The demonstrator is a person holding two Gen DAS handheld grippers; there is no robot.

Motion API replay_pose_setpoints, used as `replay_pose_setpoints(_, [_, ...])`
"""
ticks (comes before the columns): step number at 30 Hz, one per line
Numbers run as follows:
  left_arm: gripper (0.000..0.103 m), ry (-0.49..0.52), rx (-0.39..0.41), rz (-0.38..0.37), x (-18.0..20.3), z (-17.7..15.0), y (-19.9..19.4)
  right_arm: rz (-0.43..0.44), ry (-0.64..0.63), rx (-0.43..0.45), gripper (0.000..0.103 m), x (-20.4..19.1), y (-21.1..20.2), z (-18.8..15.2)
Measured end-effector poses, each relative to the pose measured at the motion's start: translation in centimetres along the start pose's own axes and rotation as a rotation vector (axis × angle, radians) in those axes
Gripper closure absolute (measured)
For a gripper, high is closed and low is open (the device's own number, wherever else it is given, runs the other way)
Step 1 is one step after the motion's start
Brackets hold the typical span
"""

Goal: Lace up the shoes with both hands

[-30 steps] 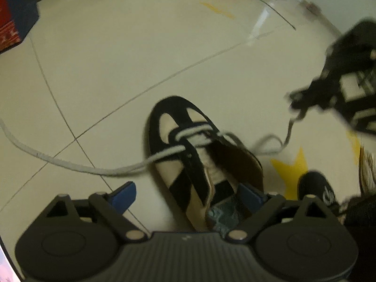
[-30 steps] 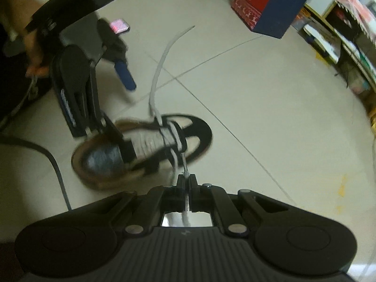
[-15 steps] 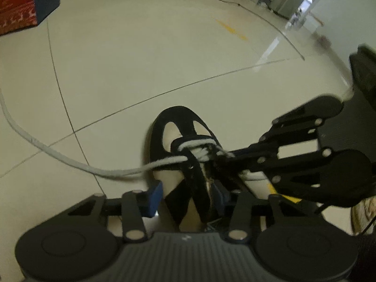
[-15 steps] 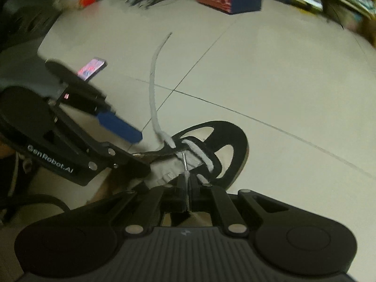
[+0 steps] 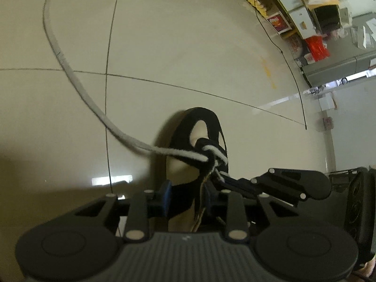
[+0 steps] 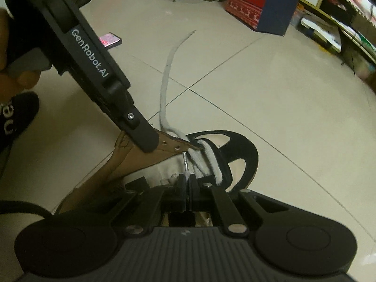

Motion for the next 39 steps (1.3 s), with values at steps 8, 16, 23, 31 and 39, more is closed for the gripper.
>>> replay_pose_setpoints(8, [0.066,-0.009,0.002,0.004,-0.32,0.01,0.16,-0.026,-0.073,-0.014,0.100,-0.46,-0.12,0.33])
replay_pose_setpoints(16, [0.062,-0.008,0.005,0.011,-0.45,-0.02,0.37,-0.038,-0.109,-0.023,0.100,-0.65,-0.09,0.24])
replay_pose_setpoints(23, [0.062,-0.003,0.005,0.013,-0.44,-0.01,0.22,-0.038,-0.119,-0.030,0.100,-0.77,-0.10,0.39])
replay_pose_setpoints(31, [0.062,-0.002,0.006,0.014,-0.37,-0.07,0.21,-0.039,-0.133,-0.036,0.100,-0.83,-0.03,0.42])
replay_pose_setpoints(39, [0.061,-0.002,0.006,0.016,-0.29,-0.10,0.23,-0.042,-0.136,-0.033,0.100,-0.85,-0.09,0.47])
Point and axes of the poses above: each gripper's, at about its wrist camera, not at the fingertips, and y roughly the way its jaws point, x to its right, z to its top, the point moved 9 cm from there along y, roughly the way its jaws point, and after that the axes turned 15 degrees about -y, right-handed, at the moved point
